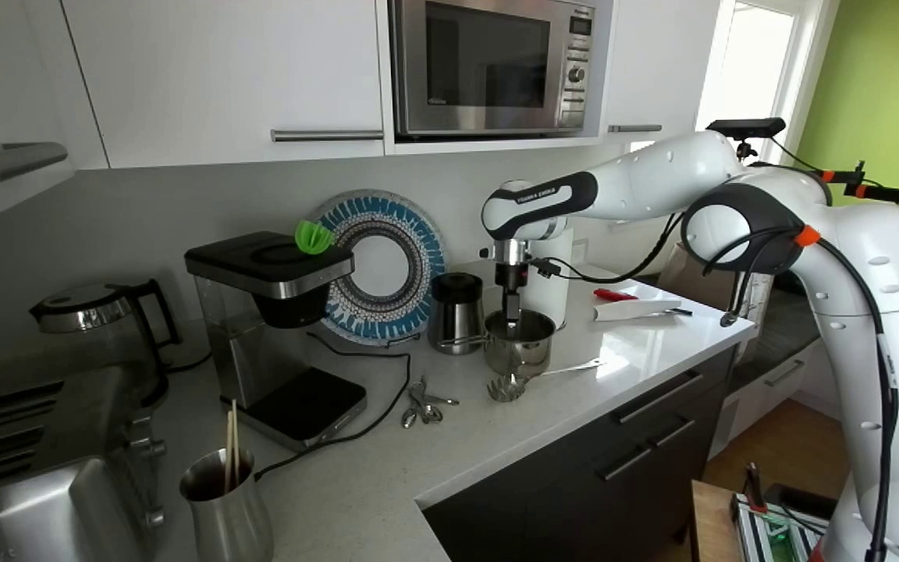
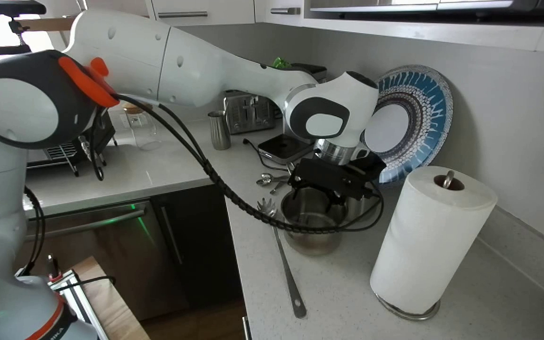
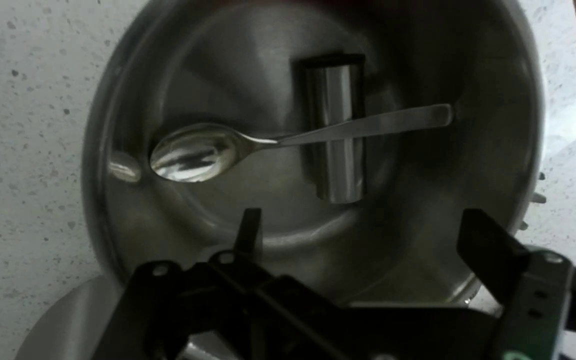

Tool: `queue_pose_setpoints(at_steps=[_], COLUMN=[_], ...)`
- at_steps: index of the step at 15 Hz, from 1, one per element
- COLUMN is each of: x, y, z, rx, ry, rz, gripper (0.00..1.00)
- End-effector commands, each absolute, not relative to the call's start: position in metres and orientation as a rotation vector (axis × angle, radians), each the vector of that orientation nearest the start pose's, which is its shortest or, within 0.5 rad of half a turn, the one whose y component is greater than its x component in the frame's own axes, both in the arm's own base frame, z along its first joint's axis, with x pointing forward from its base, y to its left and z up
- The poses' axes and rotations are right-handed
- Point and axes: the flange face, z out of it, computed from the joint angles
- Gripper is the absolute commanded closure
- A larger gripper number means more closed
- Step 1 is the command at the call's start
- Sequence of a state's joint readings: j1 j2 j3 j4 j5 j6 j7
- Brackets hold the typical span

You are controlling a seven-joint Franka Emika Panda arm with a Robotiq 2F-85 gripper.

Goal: Pick up the spoon from the silver pot and put it on the kitchen counter

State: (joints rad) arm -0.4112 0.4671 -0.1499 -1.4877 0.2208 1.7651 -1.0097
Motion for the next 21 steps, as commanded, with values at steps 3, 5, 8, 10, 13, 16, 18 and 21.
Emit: queue_pose_setpoints(at_steps=[3, 5, 8, 10, 13, 16, 18, 21], x=[0.567, 0.573, 0.576, 0.58, 0.588, 0.589, 0.585, 0.576], y=[-0.347, -0.345, -0.342, -0.33, -0.315, -0.316, -0.323, -0.335], z=[0.38, 0.381, 0.378, 0.369, 0.36, 0.349, 0.344, 0.336], rx=[-2.906, -2.905, -2.916, -2.903, -2.901, -2.884, -2.864, -2.84], ry=[-0.455, -0.471, -0.491, -0.515, -0.545, -0.529, -0.505, -0.484], rz=[0.047, 0.075, 0.097, 0.113, 0.129, 0.146, 0.149, 0.154], gripper=[0.0, 0.0, 0.0, 0.0, 0.0, 0.03, 0.04, 0.02])
